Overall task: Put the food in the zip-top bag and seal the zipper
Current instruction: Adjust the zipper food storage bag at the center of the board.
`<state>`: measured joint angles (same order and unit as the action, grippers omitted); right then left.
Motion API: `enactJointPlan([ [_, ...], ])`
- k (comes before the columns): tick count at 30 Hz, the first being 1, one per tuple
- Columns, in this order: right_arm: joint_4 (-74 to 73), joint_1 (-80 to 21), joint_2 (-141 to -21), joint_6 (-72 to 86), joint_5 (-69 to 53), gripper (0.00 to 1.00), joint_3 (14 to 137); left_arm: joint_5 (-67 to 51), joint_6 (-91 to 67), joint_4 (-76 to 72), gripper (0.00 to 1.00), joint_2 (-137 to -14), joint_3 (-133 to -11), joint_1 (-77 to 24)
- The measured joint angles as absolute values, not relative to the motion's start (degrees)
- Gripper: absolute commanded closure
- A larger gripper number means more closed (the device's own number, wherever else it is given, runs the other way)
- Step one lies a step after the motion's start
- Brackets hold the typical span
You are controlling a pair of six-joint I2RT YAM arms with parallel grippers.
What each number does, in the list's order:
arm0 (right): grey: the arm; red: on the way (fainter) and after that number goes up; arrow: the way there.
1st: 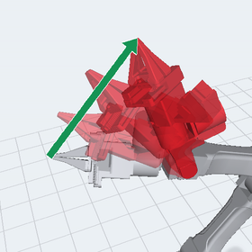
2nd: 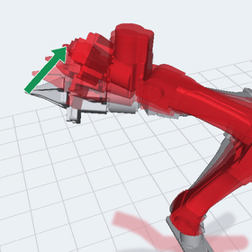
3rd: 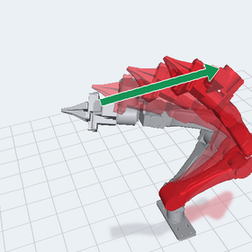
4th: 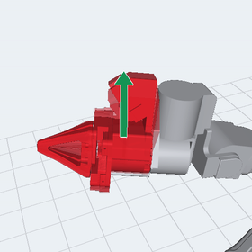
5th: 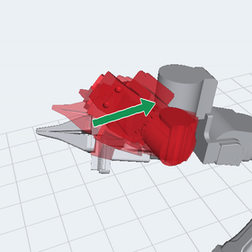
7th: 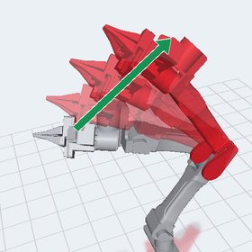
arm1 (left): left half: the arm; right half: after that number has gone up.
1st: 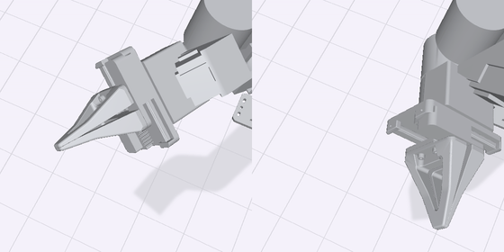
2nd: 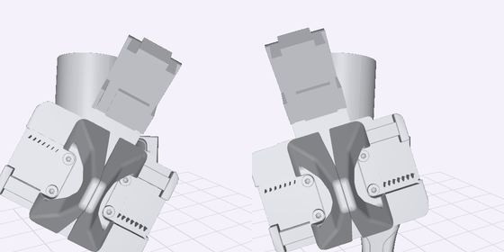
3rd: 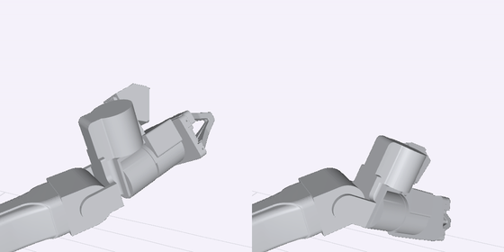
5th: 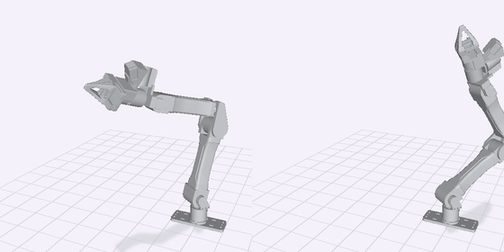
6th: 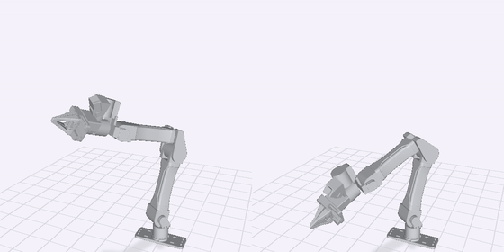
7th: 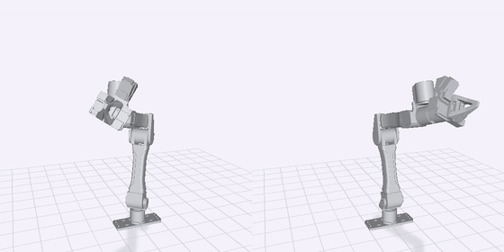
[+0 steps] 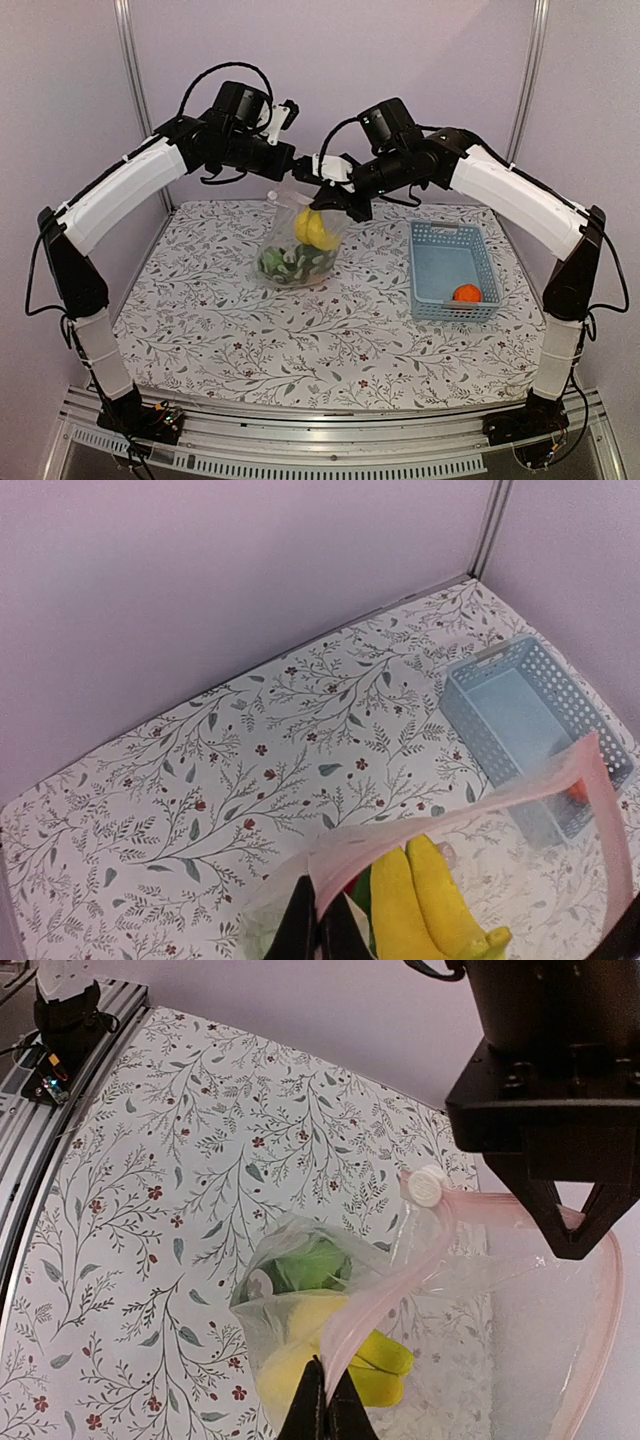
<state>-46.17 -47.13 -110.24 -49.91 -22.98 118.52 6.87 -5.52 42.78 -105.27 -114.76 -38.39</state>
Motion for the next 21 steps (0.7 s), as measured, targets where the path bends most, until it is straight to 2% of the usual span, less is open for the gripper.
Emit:
enactJointPlan([
  [4, -44.5, -46.3, -111.1, -48.1, -20.0, 0.99, 120.2, 2.1, -5.3, 44.0, 1.0, -105.2, -116.3, -40.4],
  [8, -42.7, -44.9, -111.5, -46.2, -20.1, 0.99, 121.6, 3.3, -4.0, 45.4, 1.0, -105.3, -117.2, -41.0],
  [15, -43.0, -45.4, -111.5, -46.2, -24.6, 0.94, 121.5, 1.5, -3.9, 46.0, 1.0, -105.9, -119.2, -35.3],
  [21, -45.3, -45.7, -111.7, -46.0, -24.9, 0.93, 121.1, -5.8, -5.7, 42.2, 1.0, -105.3, -113.5, -34.9],
])
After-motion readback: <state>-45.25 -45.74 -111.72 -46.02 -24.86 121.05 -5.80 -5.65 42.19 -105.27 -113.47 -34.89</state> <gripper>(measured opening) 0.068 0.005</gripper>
